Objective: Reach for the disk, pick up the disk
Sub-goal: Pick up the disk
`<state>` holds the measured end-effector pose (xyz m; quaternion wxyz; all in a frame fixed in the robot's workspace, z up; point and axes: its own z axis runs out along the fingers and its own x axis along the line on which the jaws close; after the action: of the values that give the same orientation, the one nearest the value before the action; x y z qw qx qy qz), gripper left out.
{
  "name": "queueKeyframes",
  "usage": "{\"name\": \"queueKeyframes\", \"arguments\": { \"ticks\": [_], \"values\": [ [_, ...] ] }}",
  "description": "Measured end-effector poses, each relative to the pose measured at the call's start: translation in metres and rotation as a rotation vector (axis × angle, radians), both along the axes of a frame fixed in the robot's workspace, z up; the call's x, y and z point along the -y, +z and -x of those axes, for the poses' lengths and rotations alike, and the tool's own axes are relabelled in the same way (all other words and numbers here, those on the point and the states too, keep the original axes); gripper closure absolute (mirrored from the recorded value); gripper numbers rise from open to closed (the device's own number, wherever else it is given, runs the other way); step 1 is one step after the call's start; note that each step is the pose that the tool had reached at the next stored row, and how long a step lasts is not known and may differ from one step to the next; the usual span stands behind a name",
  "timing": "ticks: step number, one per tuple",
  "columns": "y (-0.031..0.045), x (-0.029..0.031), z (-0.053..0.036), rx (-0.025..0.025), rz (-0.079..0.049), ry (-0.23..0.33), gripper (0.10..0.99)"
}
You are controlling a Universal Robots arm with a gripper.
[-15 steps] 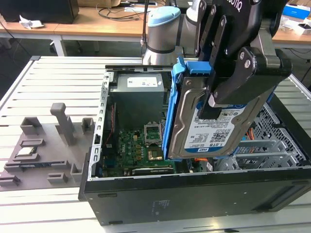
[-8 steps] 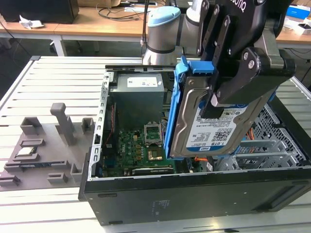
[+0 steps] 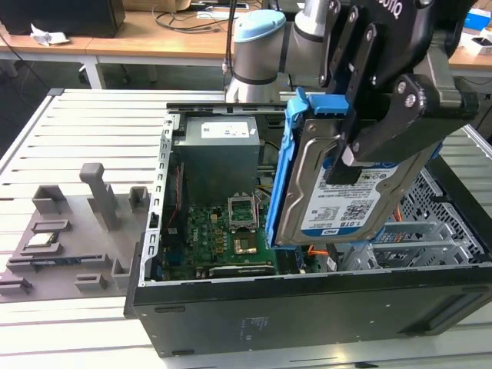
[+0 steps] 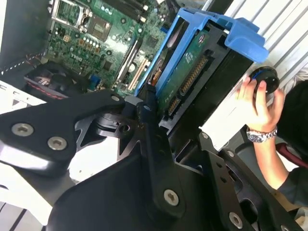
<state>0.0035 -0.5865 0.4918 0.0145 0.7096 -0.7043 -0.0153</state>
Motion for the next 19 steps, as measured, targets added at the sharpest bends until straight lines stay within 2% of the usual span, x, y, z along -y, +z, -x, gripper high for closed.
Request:
{"name": "queueKeyframes", "arguments": {
  "ticks": [1,3,5,7,16,19],
  "values": [
    [-0.0002,-0.0010,-0.0122,-0.0014,0.000,0.000,0.725],
    [-0.0020,-0.0027,-0.0290,-0.0062,0.000,0.000,0.725],
    [-0.0054,-0.0031,-0.0410,-0.0107,0.000,0.000,0.725],
    [-0.0067,-0.0036,-0.0487,-0.0124,0.000,0.000,0.725],
    [-0.0122,-0.0125,-0.0946,-0.0189,0.001,0.000,0.725],
    [-0.0152,-0.0134,-0.1037,-0.0206,0.001,0.000,0.725]
  ]
}}
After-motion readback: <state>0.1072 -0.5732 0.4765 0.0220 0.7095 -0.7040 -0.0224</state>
